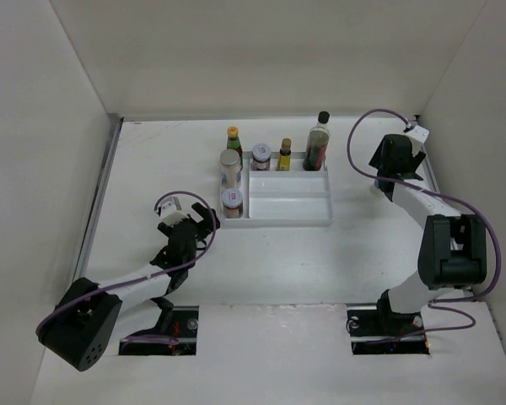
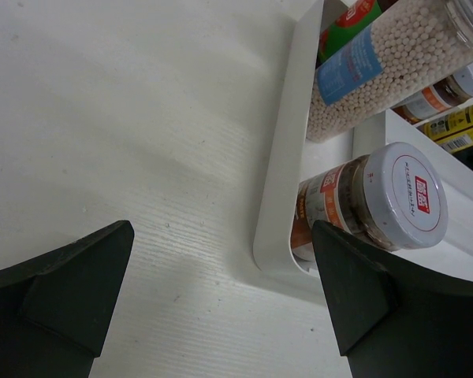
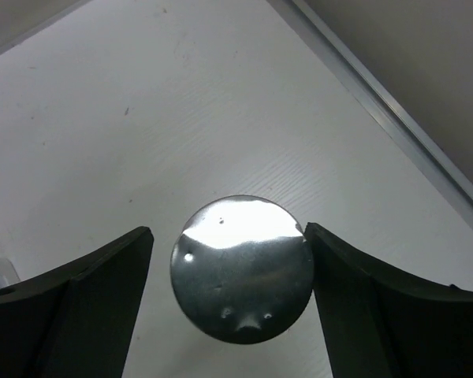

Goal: Organize the condiment bottles

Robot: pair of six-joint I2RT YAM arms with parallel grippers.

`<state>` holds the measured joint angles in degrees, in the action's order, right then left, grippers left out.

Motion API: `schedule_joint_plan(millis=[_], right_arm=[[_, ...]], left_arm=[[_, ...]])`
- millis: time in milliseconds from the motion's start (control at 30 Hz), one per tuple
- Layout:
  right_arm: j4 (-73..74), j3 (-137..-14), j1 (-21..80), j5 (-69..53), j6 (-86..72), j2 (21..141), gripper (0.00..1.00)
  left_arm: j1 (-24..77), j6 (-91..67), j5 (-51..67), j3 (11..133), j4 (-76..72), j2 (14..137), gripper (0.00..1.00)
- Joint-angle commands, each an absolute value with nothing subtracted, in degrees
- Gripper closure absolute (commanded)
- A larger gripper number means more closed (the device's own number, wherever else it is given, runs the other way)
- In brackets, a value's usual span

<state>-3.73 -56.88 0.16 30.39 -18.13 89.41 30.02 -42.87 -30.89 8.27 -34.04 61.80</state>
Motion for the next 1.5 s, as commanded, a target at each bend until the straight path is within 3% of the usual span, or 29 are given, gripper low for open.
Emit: schedule_joint_plan(millis=[0, 67, 133, 267, 533, 833, 1033, 1300, 1467], right_arm=[[-4.4, -59.9, -0.6, 29.0, -19.0, 90.1, 0.25], [-4.9, -58.9, -0.6, 29.6, -19.6, 89.4, 0.42], [-5.8, -57.1, -0.3, 30.7, -20.3, 87.1, 0.52], [-6.9, -53.5, 4.8, 34.7, -19.3, 79.8, 0.57], [-7.3, -53.9, 21.7, 33.1, -18.2, 71.5, 0.58], [-16.8, -67.7, 36.2, 23.6, -17.5, 87.1, 0.57], [-17.2, -76.4, 39.9, 22.9, -15.9, 97.1, 0.57], [-16.9, -76.7, 41.6, 22.8, -15.5, 103.1, 0.56], [-16.7, -76.2, 42.1, 22.9, -15.5, 106.3, 0.48]], left_arm=[[30.2, -43.3, -30.8, 10.4, -36.2, 61.0, 0.0], [30.1, -43.3, -31.1, 10.4, -36.5, 61.4, 0.0], [29.9, -43.4, -30.7, 10.5, -36.1, 61.9, 0.0], [30.2, -43.7, -31.2, 10.4, -36.6, 61.8, 0.0], [29.1, -44.6, -31.7, 10.3, -36.0, 61.5, 0.0], [27.1, -44.6, -29.7, 10.8, -34.0, 60.6, 0.0], [26.3, -44.7, -29.7, 11.3, -33.4, 62.3, 0.0], [26.6, -45.3, -31.9, 12.4, -32.3, 64.5, 0.0], [26.4, -45.4, -31.1, 13.4, -31.8, 66.5, 0.0]])
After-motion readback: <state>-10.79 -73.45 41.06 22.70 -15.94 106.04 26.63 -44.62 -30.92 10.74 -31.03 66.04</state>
